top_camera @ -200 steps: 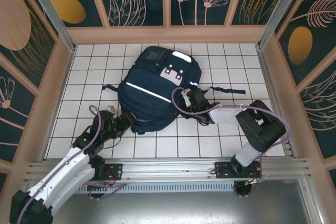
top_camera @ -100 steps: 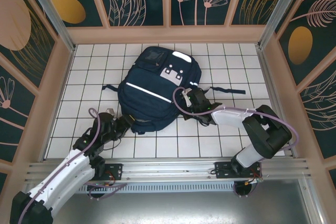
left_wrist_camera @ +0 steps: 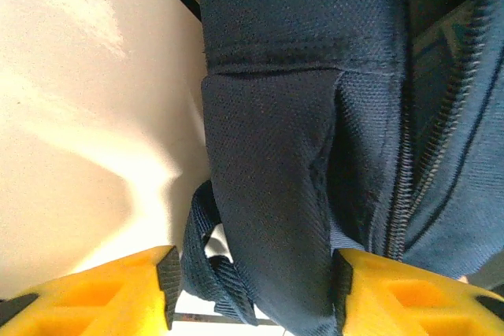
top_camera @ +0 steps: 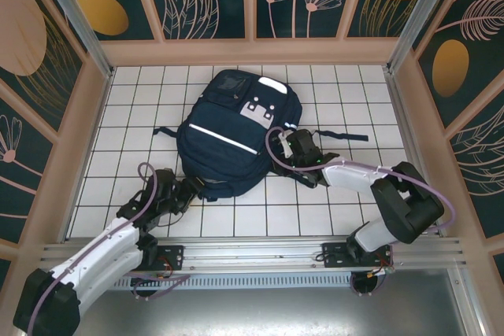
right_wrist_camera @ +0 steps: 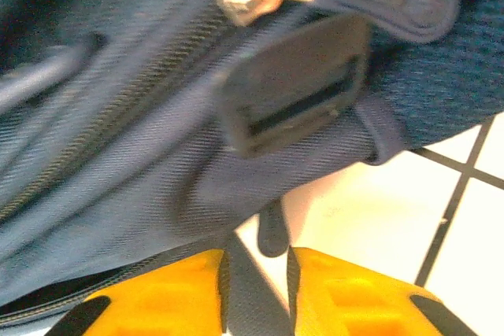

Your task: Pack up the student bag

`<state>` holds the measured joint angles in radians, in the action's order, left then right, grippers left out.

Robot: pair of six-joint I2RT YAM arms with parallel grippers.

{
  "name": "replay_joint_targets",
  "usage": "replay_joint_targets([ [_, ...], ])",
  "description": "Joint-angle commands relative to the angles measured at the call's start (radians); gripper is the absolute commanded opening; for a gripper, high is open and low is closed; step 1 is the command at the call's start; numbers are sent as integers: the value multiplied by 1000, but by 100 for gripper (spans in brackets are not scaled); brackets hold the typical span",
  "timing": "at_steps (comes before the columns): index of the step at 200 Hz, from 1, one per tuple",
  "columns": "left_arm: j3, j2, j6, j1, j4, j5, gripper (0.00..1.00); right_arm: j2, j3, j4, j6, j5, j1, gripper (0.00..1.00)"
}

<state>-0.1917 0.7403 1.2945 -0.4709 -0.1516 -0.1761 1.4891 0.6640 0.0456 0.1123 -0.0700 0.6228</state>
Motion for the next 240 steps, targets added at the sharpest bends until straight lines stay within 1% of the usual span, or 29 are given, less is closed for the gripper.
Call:
replay_joint_targets([
  [1,-23,76,-31,6,42,-12,59,6,10,24,27,-73,-43,33],
  [9,-38,115,-47,6,43,-12,60,-5,5,44,56,-90,-60,37],
  [20,-62,168,-68,6,34,-4,60,-32,-3,72,97,-132,-70,38],
  [25,-73,193,-79,6,31,-1,60,-41,-8,85,112,-142,-70,39],
  [27,-77,204,-82,6,31,2,60,-49,-12,93,124,-147,-98,40],
  [37,-96,253,-101,6,27,21,57,-71,-23,116,161,-158,-117,42],
  [53,-125,323,-122,6,35,35,46,-92,-38,126,161,-159,-121,42],
  [74,-157,367,-145,16,39,70,31,-111,-92,169,122,-182,-115,40],
  [99,-169,398,-182,84,38,73,9,-120,-150,221,122,-162,-111,41],
  [113,-178,407,-207,128,28,66,0,-119,-164,243,137,-166,-108,41],
  [131,-200,396,-229,169,5,54,0,-121,-176,261,159,-159,-100,41],
  [174,-271,291,-252,171,-73,55,0,-99,-217,358,180,-203,-81,42],
  [181,-285,270,-254,172,-88,54,0,-90,-222,378,170,-202,-55,42],
  [202,-336,226,-256,171,-137,49,0,-55,-221,420,140,-204,-22,42],
  [240,-415,184,-251,172,-180,29,0,27,-209,509,138,-233,-21,44],
])
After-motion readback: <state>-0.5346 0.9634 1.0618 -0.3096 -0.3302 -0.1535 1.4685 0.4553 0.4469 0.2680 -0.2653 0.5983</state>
